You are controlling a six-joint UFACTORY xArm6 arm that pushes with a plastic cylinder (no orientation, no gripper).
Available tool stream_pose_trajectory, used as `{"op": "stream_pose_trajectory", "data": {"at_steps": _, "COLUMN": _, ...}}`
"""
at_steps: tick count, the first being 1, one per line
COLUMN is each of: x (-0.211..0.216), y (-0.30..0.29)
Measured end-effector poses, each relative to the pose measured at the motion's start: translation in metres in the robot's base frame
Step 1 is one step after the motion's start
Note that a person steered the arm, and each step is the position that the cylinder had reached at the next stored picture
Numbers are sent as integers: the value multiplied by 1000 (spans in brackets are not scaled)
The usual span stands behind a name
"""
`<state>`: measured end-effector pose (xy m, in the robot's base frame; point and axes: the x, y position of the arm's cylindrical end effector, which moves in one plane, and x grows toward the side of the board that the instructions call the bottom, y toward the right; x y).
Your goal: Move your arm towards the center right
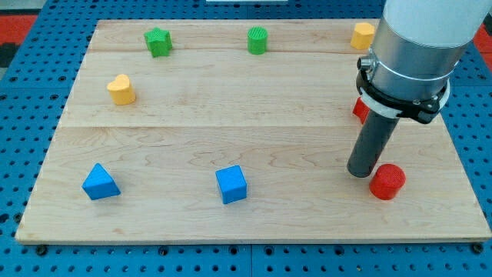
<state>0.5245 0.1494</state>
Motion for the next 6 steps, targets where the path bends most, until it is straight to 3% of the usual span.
{"op": "stream_pose_trajectory", "data": {"at_steps": 4, "x": -6, "y": -1}}
{"op": "stream_pose_trajectory", "data": {"at_steps": 6, "x": -33, "y": -1}}
